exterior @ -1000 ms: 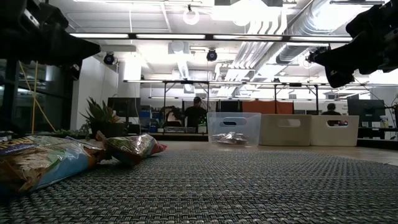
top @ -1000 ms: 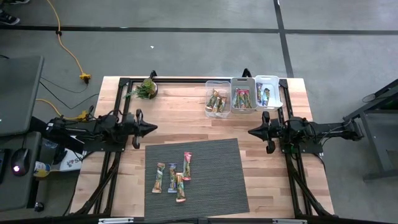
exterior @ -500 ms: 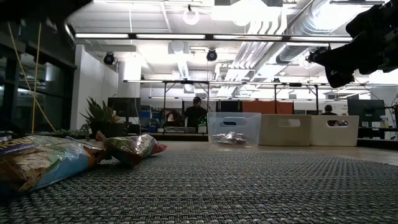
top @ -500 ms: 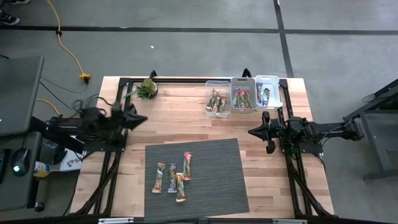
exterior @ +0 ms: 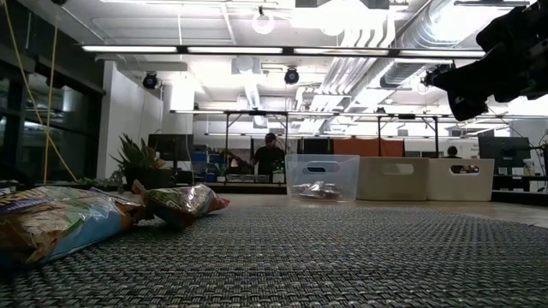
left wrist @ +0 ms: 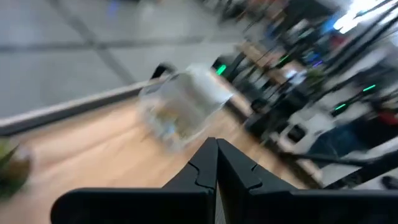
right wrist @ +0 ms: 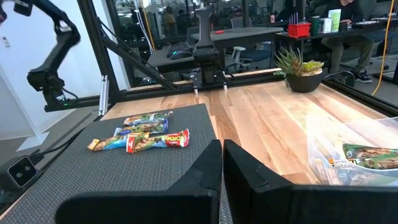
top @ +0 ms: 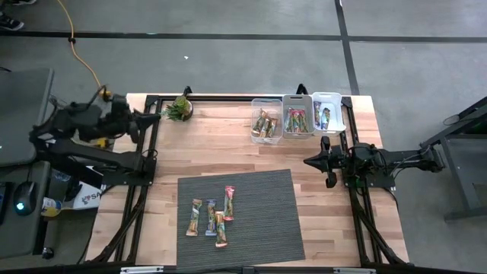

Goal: Pick and place Granola Bars by type
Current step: Put the yellow granola bar into the transparent bin

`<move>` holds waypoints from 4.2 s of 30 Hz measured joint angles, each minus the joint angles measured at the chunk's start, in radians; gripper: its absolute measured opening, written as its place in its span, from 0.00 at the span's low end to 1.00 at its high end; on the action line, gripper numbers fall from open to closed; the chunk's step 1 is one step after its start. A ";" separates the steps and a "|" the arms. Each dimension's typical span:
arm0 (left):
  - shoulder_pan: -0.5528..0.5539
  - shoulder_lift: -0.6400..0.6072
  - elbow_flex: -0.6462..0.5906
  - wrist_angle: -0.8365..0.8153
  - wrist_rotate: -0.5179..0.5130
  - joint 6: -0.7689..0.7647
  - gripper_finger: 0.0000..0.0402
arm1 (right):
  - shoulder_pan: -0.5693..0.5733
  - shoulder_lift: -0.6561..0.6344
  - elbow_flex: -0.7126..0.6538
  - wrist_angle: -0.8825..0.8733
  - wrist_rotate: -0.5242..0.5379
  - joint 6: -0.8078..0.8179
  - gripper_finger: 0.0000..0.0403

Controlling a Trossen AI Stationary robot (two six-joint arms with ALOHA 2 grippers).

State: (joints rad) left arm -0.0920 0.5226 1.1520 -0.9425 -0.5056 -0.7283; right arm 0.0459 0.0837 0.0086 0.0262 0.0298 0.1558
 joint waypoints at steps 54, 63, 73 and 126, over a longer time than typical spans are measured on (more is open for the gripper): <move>-0.216 0.555 -0.225 -0.214 0.333 -0.829 0.00 | 0.000 0.001 0.000 0.000 0.000 0.000 0.00; -0.216 0.555 -0.304 -0.075 0.458 -0.829 0.00 | 0.000 0.001 0.000 0.000 0.000 0.000 0.00; -0.239 0.556 -0.375 0.137 0.533 -0.999 0.00 | 0.000 0.001 0.000 0.000 0.000 0.000 0.00; -0.620 1.234 0.098 -0.098 0.436 -1.566 0.41 | 0.000 0.027 0.000 0.001 0.000 0.000 0.00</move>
State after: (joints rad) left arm -0.7121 1.7569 1.2503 -1.0403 -0.0696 -2.2941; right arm 0.0456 0.1112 0.0085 0.0273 0.0296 0.1558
